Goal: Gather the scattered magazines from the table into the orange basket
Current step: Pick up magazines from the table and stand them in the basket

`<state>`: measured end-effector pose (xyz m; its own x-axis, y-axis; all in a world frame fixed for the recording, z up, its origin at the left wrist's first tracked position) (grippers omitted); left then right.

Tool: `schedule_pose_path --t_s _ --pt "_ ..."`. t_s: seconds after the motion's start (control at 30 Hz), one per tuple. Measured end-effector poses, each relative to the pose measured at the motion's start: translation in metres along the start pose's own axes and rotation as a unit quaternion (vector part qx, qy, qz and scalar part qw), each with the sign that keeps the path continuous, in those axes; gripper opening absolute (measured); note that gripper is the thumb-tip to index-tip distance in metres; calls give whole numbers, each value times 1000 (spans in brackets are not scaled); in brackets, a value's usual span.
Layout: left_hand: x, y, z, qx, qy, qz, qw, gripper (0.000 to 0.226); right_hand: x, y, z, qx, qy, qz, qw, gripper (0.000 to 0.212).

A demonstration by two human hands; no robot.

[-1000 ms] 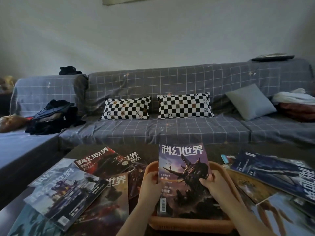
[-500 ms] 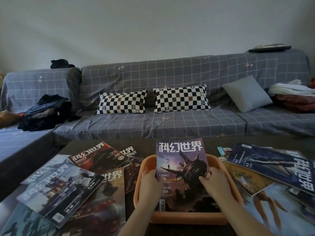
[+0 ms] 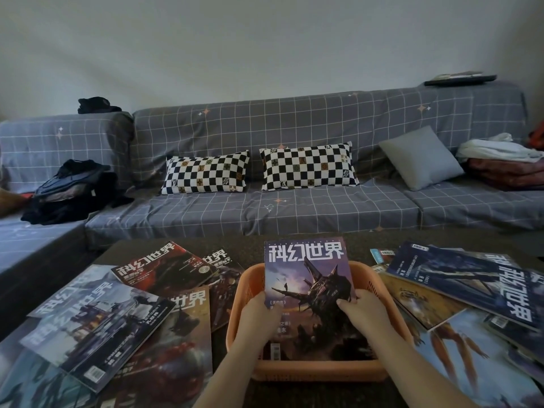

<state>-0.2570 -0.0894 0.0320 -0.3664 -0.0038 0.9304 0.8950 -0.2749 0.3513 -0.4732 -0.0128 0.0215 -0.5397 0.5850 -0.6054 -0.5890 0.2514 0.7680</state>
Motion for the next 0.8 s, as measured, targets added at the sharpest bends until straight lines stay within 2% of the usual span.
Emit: schedule_pose_path --t_s 0.13,0.4,0.8 --pt "-5 -2 -1 -40 24 42 998 10 6 0 -2 -1 -29 -47 998 10" --pt "-6 -2 -3 -41 21 19 999 10 8 -4 -1 -21 -57 -50 997 11" --pt "-15 2 -1 -42 109 178 977 13 10 -2 -3 -1 -55 -104 993 7"
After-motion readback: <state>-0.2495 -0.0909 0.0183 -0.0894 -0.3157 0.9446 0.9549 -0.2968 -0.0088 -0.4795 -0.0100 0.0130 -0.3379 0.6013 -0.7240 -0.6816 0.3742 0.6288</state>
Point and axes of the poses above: each hand's wrist, its own z-axis away from the middle knuckle, its own y-axis out of the back of the hand, x = y × z, the point moved 8 cm from there along -z, towards the middle knuckle, and after that the axes turned 14 degrees about z, right-handed, at the moved point
